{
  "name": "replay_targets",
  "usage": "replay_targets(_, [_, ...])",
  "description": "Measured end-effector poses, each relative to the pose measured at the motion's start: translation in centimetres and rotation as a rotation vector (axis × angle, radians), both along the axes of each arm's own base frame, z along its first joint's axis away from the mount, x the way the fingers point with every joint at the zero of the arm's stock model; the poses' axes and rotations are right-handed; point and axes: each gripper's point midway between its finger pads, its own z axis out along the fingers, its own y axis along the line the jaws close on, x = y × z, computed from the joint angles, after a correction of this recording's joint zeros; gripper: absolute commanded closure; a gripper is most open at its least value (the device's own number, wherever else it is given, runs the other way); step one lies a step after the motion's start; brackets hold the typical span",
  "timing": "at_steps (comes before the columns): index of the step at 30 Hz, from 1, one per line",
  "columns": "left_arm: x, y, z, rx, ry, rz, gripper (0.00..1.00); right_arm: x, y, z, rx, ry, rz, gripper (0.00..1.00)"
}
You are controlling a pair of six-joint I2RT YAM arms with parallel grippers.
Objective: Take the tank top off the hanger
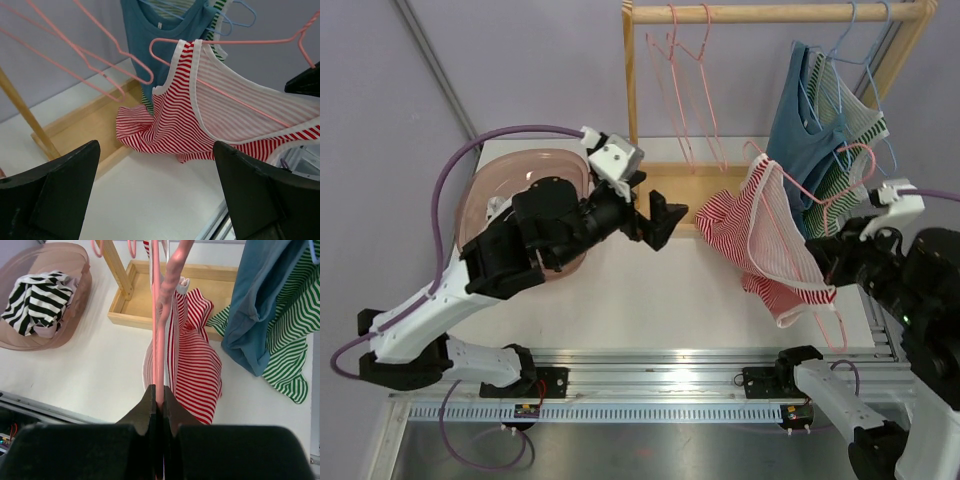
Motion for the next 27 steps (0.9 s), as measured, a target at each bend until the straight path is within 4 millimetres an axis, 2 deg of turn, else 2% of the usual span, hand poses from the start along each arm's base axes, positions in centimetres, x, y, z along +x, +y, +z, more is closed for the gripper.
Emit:
replay_targets(4, [-0.5,-3.9,2.5,0.02,-0.077,-0.041,0.01,-3.8,-0.4,1.3,0.028,-0.084,0.014,1.0])
replay_targets(7, [-0.7,-6.1,3.1,0.041,-0.126,-0.068,0.01,-5.5,0.0,2.1,0.057,-0.116,0.061,1.0])
replay_targets(10, [-0.9,-8.2,2.8,0.067,-0.16,-0.096,0.01,-6.5,0.9,2.9,0.086,-0.135,0.126,1.0])
replay_targets(13, [-1.1,-9.9,1.6,0.107,-0.176,-0.12,0.03,-7.3,1.5,3.5,0.104,-0.147,0.175,1.0])
replay_targets(17, [-0.6,-11.4,0.1,0.149,-0.181,-0.126,0.08,-7.9,2.2,3.7,0.119,-0.149,0.226,1.0])
replay_targets(20, [-0.3,-11.9,-0.2,0.155,-0.194,-0.119,0.16,-8.2,2.6,3.7,0.126,-0.141,0.256,1.0])
replay_targets(24, [0.3,-12.4,-0.1,0.155,-0.216,-0.098,0.45,-8.6,3.0,3.6,0.132,-0.132,0.285,1.0])
replay_targets(25, [0.6,-12.5,-0.2,0.159,-0.223,-0.085,0.62,-8.7,3.1,3.6,0.134,-0.132,0.293,1.0])
replay_targets(27, [1.1,-12.8,-0.6,0.171,-0.227,-0.06,0.74,-8.8,3.3,3.7,0.137,-0.134,0.305,1.0])
